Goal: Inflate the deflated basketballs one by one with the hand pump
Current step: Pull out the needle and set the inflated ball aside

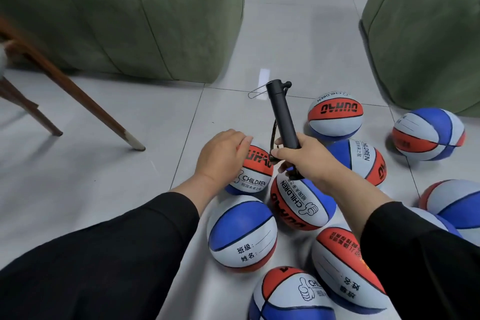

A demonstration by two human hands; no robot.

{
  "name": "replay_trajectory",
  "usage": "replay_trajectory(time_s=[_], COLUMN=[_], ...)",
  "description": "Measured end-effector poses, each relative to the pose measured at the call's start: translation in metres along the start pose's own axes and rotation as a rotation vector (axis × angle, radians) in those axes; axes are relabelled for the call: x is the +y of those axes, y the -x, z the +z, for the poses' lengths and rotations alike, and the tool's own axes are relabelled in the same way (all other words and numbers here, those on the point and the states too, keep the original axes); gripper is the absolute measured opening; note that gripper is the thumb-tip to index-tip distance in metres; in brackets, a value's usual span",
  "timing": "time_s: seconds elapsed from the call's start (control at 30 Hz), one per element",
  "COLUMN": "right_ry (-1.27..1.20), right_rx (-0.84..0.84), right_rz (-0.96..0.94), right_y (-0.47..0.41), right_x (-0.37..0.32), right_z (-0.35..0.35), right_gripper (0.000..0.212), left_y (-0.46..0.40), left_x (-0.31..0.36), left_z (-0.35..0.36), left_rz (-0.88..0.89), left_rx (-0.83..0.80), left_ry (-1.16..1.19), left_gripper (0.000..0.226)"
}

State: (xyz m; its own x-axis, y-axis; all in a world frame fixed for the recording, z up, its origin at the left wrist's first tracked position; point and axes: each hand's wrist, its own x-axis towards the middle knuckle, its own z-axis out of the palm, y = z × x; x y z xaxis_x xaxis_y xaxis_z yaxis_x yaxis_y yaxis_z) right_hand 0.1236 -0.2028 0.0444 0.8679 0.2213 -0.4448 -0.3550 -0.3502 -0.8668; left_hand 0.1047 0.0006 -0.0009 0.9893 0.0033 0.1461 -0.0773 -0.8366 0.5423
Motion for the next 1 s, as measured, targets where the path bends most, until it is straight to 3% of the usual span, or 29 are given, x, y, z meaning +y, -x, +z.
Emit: replay_trajectory(time_s=[0.07, 0.13, 0.23, 0.4, 0.53, 0.73, 0.87, 1.0], right_ry=[0.075, 0.168, 0.270, 0.472, 0.639, 0.766, 0.736, 0.347], right_rx=[-0.036, -0.096, -0.194, -0.348, -0.398, -0.266, -0.271, -0.336], right_rz=[-0.010, -0.011, 0.006, 0.001, -0.004, 0.009, -0.017, 0.013], right_y=[0.009, 0.016, 0.037, 0.081, 0.119, 0.157, 0.177, 0.188], right_x=[-0.013, -0.024, -0.044, -0.062, -0.068, -0.084, -0.089, -0.073], right_z=[0.010, 0.019, 0.039, 0.069, 0.085, 0.093, 0.089, 0.074], right_gripper=[0.022, 0.020, 0.017, 0.026, 0.018, 0.026, 0.020, 0.026], left_y=[0.007, 0.011, 0.025, 0.061, 0.086, 0.117, 0.132, 0.146], left_x=[0.007, 0.014, 0.016, 0.001, 0.004, 0.013, 0.017, 0.019], left_z=[-0.023, -0.040, -0.074, -0.119, -0.142, -0.158, -0.161, -0.156], left_rz=[0.144, 0.298, 0.421, 0.502, 0.529, 0.513, 0.476, 0.461], left_rx=[0.106, 0.166, 0.085, -0.157, -0.131, -0.086, -0.063, -0.093], left_ry=[-0.032, -0.099, -0.277, -0.484, -0.523, -0.531, -0.480, -0.469], left_gripper=[0.031, 0.043, 0.068, 0.062, 0.031, 0.024, 0.021, 0.021])
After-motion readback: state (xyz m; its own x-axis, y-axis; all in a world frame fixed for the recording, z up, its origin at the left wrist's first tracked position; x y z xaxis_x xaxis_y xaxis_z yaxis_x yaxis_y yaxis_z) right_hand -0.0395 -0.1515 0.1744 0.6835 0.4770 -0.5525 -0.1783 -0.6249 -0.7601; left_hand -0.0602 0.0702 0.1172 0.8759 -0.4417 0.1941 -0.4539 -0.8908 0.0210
